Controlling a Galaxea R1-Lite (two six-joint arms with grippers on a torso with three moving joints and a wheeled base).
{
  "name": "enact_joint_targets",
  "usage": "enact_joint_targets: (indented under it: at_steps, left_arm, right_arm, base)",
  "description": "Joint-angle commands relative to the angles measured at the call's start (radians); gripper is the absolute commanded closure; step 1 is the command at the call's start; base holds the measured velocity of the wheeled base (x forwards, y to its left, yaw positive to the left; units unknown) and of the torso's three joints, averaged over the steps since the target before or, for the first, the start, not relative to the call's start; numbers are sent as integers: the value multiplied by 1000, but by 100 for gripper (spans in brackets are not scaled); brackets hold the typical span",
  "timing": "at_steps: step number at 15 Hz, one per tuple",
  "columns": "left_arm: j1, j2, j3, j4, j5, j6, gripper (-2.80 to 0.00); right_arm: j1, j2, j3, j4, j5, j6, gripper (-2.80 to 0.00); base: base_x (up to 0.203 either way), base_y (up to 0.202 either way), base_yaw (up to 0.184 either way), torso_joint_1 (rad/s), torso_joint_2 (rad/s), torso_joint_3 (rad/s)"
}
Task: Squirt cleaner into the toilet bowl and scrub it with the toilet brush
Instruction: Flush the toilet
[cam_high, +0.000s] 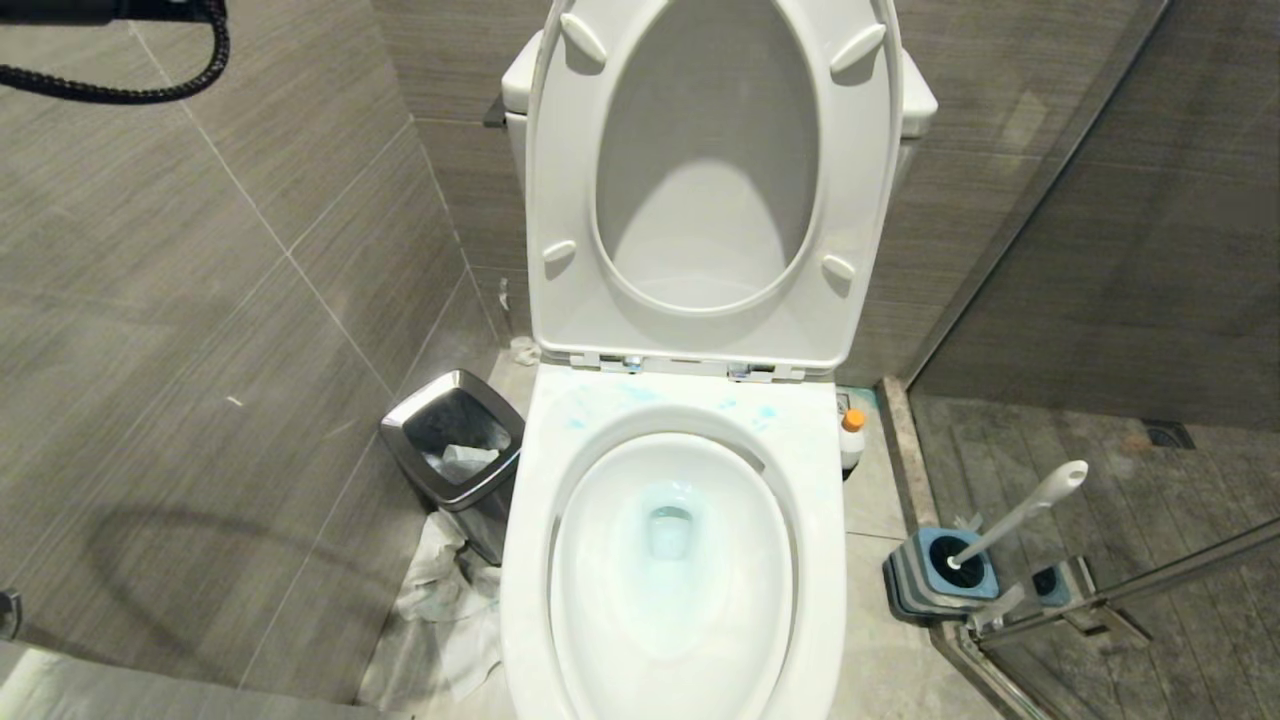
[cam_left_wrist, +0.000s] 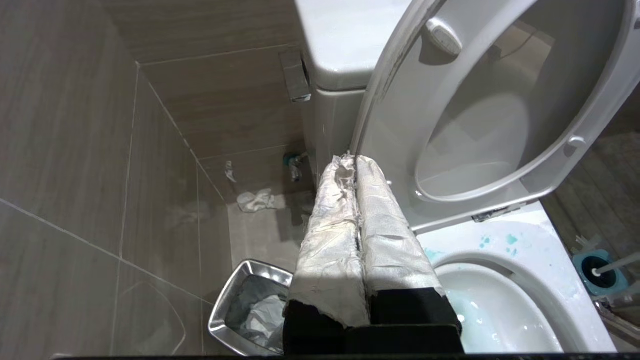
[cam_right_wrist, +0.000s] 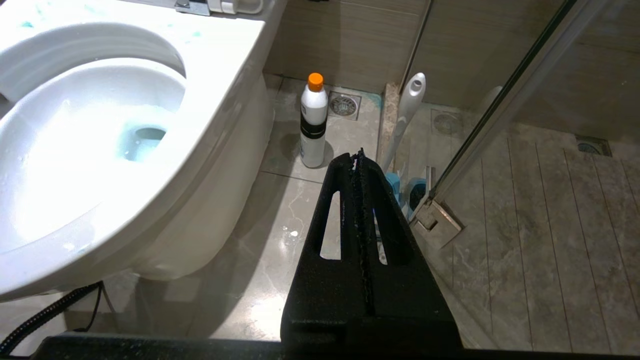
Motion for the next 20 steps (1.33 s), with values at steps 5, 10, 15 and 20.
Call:
enact_joint_targets:
  at_steps: [5,10,15,20]
  left_arm:
    - [52,59,3,35,2,-66,0]
    - [96,50,15,59,-6,-93,0]
    - [114,52,17,39,-5,-103,0]
    - [108,85,73,-188,2,-166,0]
  right_arm:
    - [0,2,25,0,1,0,0]
    - [0,0,25,0,1,0,0]
    - [0,0,25,0,1,0,0]
    - [0,1,25,0,1,0,0]
  base:
    - [0,0,0,0,0,0]
    - [0,0,0,0,0,0]
    - [0,0,0,0,0,-11]
    - [0,0,0,4,0,-164]
